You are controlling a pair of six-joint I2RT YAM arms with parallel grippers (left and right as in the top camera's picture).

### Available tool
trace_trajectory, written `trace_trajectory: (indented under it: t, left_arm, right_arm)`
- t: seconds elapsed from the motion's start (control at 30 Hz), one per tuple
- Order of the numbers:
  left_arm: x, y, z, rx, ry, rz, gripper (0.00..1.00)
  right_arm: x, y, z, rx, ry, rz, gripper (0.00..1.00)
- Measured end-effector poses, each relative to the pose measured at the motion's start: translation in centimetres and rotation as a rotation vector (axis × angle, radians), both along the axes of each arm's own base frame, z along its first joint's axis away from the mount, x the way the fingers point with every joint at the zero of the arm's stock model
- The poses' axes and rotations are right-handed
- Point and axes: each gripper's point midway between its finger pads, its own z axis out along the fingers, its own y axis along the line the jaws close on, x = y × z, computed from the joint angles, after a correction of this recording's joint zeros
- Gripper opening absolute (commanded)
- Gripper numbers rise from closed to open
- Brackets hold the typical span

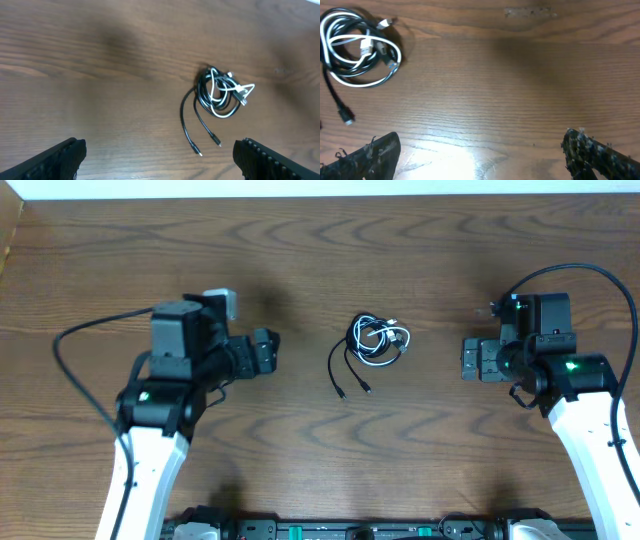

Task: Untangle cables
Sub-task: 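Raise both arms and move the left gripper toward the cable bundle, then lower the left gripper onto the black and white cable bundle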

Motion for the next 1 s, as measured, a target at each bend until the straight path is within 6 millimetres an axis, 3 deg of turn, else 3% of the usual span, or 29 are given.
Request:
trace_trajectory:
  t: [0.3, 0.47, 0.73, 1.0]
  left_arm:
    - [4.1, -4.6, -0.7, 0.024, 0.069, -0.107, 0.98]
    - [6.5, -7.9, -1.4, 0.052, 0.021, -0.179, 0.91]
    - [8.9, -11.8, -6.9, 0.075, 0.04, -0.25, 0.9]
    - [9.1, -14.1, -12.8, 0.103, 0.124, -0.296, 0.86]
  right_arm:
    - [0.0, 0.3, 0.0, 0.017, 0.002, 0.01, 0.99]
    - [0.0, 0.4, 0.0, 0.018, 0.002, 0.01, 0.99]
    - [-0.1, 0.3, 0.0, 0.018, 0.004, 0.01, 0.99]
    - [-0.1, 0.3, 0.0, 0.018, 0.004, 0.01, 0.99]
